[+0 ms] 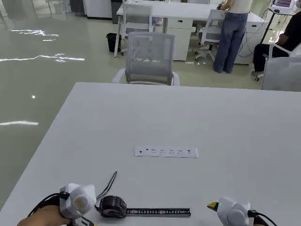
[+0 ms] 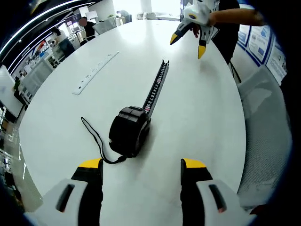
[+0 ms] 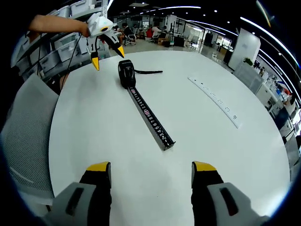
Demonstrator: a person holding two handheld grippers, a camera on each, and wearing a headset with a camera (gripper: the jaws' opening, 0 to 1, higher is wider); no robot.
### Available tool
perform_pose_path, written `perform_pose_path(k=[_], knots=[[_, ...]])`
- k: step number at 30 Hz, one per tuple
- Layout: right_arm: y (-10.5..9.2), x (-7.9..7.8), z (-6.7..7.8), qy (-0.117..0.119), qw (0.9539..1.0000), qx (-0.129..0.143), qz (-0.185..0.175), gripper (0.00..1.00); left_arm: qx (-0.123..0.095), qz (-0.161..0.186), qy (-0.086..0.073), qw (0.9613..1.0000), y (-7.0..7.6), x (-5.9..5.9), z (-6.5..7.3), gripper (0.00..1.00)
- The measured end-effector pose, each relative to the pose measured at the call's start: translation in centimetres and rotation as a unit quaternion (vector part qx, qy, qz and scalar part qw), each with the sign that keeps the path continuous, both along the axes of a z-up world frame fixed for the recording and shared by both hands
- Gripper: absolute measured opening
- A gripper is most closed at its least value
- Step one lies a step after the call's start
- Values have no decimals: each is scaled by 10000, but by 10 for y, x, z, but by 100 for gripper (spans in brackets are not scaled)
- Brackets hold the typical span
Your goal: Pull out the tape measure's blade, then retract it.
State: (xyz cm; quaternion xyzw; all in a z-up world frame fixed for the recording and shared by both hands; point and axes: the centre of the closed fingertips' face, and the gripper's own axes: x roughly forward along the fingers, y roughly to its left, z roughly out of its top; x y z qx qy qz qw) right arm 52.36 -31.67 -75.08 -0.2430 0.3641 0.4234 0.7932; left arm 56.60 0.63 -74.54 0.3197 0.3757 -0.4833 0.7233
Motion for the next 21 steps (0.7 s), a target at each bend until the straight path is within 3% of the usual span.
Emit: perform_pose_path(k=[5,12,15,21], knots=[[7,-11,10,-89,9996,113,-232,75,-290,416,-109,9987,4,-12,7,72],[11,-27,19,-229,9981,240,-511,81,-254,471,-155,9984,13,-36,11,77],[11,-34,21,-274,9969,316,-662,84,-522,735,-222,9957,10,-40,16,78],[9,-41,29,-399,9933,417,-1005,87,-841,1099,-271,9900,4,-51,25,81]])
